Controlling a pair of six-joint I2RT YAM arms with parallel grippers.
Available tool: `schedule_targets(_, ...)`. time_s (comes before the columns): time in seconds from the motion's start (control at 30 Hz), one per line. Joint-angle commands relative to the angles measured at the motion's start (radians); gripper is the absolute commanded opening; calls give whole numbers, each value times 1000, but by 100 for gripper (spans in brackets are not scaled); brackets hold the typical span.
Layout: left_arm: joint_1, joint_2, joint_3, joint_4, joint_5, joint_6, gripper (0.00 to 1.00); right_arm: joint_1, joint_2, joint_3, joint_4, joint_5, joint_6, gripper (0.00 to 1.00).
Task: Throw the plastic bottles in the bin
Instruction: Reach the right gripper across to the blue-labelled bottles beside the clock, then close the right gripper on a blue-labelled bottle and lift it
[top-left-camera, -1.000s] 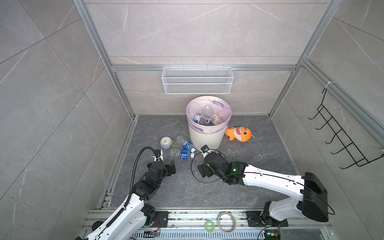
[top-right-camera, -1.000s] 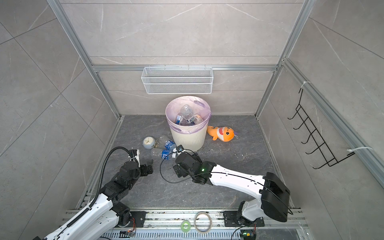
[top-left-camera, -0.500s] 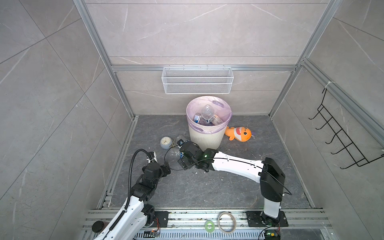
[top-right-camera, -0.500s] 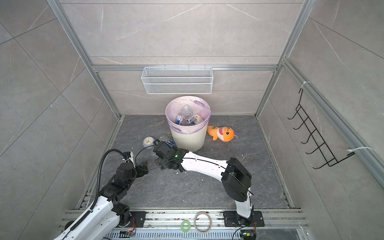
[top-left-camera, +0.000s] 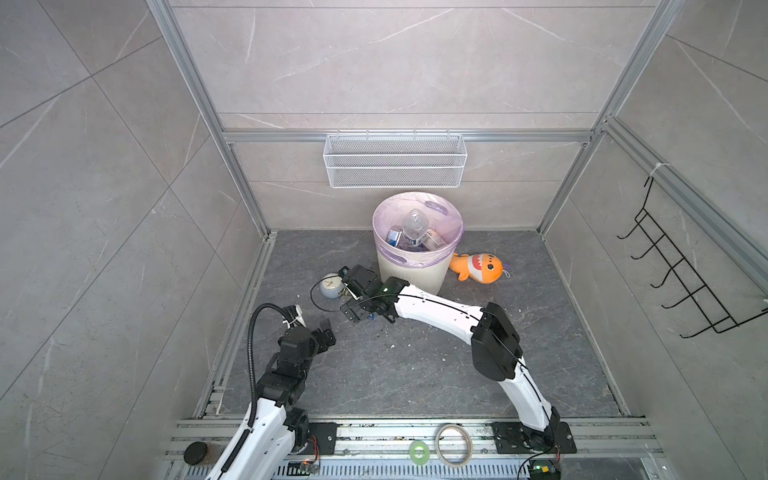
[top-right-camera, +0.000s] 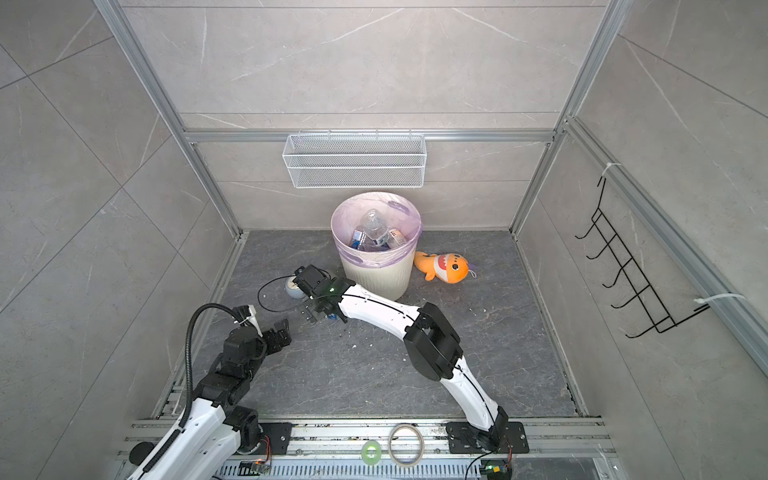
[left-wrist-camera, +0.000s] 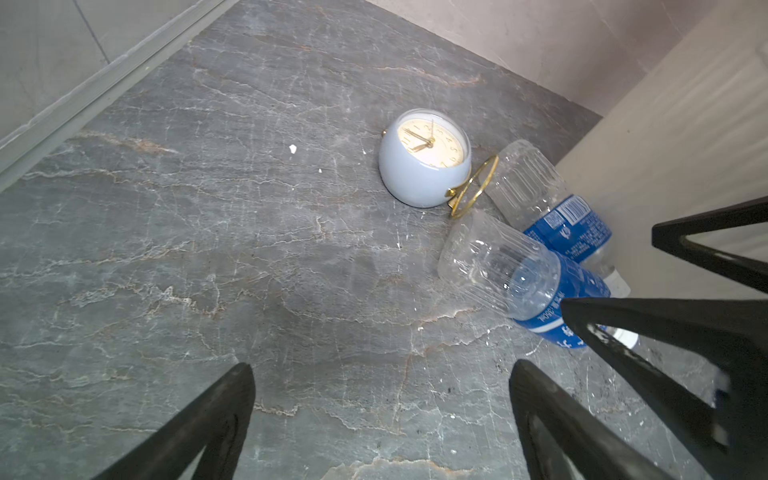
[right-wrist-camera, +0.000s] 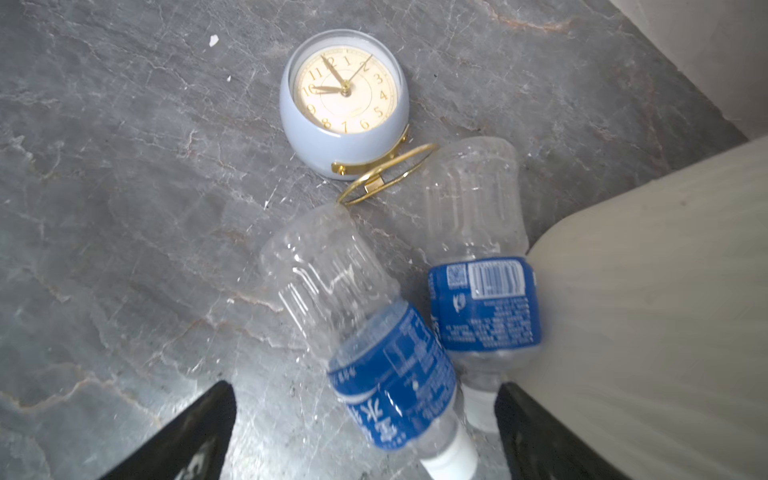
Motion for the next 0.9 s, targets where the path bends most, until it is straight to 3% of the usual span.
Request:
schedule_targets(0.0,20,-9,-3,24,31,-25,97,3,64,74,-79,-36,-17,97)
schedule_targets(0.37,36,-4,-5,29,47,-27,97,-9,203,227,-172,-72,-15,90)
schedule_targets(0.87,40,25,-2,43,62,-24,97,-5,144,28,-89,-112,25,74)
